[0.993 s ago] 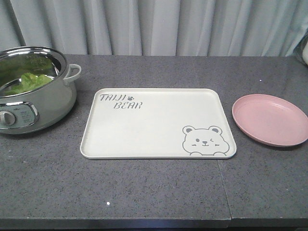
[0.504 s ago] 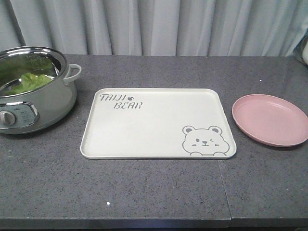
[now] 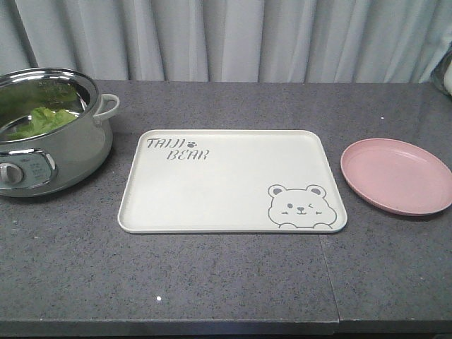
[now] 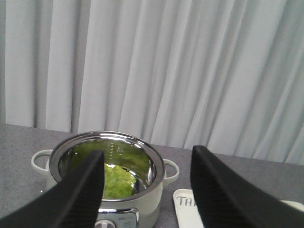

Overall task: Transfer vegetables to tray and serve
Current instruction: 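Reach the left gripper over the pot toward the lettuce leaf, then lower the left gripper into the pot and close on the lettuce leaf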

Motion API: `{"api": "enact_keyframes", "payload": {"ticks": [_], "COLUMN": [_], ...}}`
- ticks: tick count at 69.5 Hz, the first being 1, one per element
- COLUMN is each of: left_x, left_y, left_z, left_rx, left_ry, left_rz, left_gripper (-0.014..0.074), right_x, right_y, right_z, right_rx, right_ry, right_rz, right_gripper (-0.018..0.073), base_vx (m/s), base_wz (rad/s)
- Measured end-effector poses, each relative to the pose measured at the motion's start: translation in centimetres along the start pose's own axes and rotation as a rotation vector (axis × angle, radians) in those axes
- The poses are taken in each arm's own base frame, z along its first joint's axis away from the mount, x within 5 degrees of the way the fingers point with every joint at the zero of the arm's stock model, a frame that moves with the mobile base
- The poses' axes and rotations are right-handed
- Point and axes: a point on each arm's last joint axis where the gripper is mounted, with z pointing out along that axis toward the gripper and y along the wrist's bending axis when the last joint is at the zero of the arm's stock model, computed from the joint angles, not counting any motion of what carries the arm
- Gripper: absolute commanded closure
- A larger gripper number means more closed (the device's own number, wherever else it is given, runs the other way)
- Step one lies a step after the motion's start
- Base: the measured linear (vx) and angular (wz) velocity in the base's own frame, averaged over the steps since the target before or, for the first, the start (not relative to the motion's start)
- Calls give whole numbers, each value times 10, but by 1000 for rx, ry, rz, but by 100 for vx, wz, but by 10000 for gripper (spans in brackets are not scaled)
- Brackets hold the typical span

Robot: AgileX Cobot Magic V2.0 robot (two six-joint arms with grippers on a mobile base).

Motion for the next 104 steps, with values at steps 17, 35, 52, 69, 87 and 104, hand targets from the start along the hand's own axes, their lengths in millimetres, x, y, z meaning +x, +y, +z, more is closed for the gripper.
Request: {"api": "enact_keyframes", "payload": {"ticks": [17, 35, 52, 69, 87, 104], "left_x": [-52, -60, -41, 4, 32, 50], "left_y": [-7, -3, 11, 33, 48, 50], "left_z": [105, 222, 295, 341, 362, 373], "left_rx": [-23, -66, -145, -174, -187, -146], "left_ry": [227, 518, 735, 855, 926, 972], "left_rz": [116, 161, 114, 27, -9, -9], "left_gripper": [195, 195, 195, 183, 111, 111], "right_x": [-34, -25, -23, -21, -21, -21], "right_y": [7, 5, 5, 5, 5, 5], "right_z": [33, 52, 52, 52, 51, 52], "right_rx": [17, 31, 30, 27, 27, 27], "right_ry": [227, 370, 400, 422, 424, 422], "right_rz": [-74, -78, -93, -116, -116, -115], "right_gripper": [-34, -34, -34, -34, -34, -33], "base_vx": [0, 0, 0, 0, 0, 0], "base_wz": [0, 0, 0, 0, 0, 0]}}
